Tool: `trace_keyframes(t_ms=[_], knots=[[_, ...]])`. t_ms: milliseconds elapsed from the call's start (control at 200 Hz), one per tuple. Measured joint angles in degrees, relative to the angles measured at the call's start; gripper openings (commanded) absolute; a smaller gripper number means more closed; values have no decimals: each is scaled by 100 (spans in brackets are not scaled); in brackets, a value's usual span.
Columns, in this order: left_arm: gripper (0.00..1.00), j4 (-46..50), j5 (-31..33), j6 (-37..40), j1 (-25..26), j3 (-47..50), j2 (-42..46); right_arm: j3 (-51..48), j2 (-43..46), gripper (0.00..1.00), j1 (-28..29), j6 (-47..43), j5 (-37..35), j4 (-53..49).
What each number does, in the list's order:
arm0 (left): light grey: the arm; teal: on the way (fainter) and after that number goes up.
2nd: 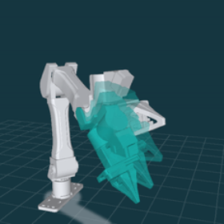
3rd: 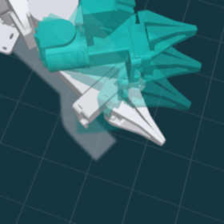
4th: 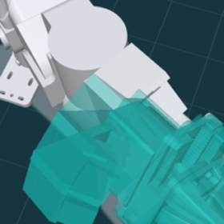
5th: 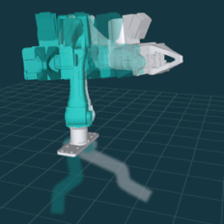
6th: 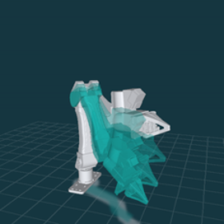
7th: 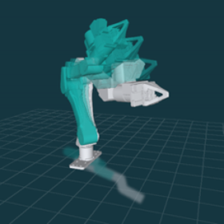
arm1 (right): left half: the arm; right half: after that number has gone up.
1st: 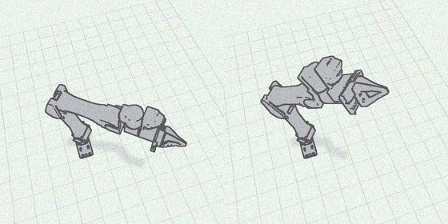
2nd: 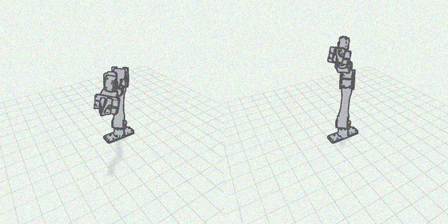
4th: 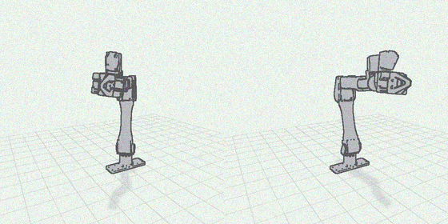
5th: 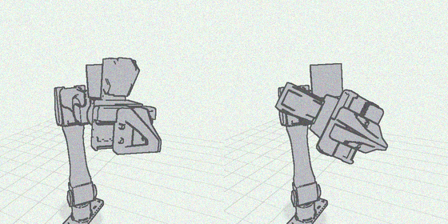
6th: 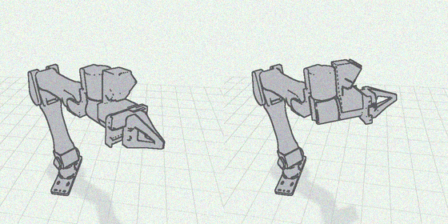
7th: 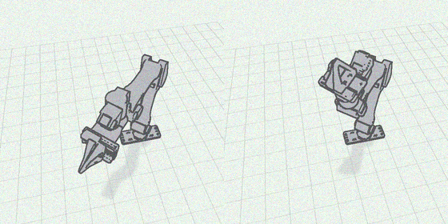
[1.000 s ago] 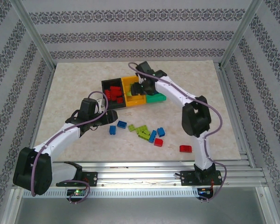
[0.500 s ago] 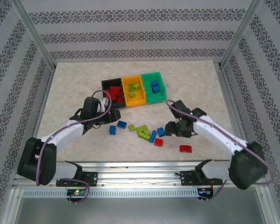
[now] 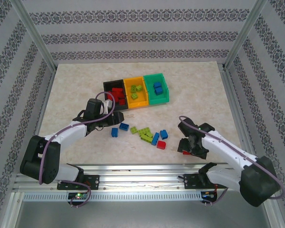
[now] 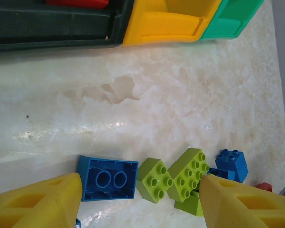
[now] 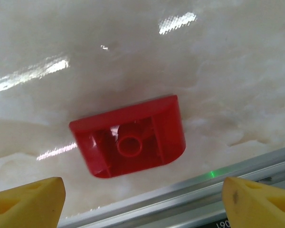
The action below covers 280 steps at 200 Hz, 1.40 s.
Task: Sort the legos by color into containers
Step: Move the lego to the bottom-right of the table, then pick up the lego from the bottom-right of the table.
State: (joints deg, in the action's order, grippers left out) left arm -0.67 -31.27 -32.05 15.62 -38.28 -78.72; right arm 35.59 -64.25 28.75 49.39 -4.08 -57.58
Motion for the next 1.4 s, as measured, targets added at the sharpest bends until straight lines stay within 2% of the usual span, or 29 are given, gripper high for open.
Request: trace_keyframes(t_ms=[265, 685, 924, 1139, 1399], knots=[[67, -133, -87, -15, 0, 31, 2, 188, -844, 82, 81, -136, -17, 446], [67, -131, -87, -15, 0, 96, 249, 787, -1845, 70, 422, -363, 52, 514], [66, -131, -90, -17, 0, 116, 278, 793, -1611, 70, 632, -319, 323, 938], [66, -138, -90, -35, 0, 170, 352, 929, -1200, 77, 444, -398, 343, 870], [66, -155, -114, -144, 0, 208, 350, 817, -1537, 78, 417, -437, 348, 682]])
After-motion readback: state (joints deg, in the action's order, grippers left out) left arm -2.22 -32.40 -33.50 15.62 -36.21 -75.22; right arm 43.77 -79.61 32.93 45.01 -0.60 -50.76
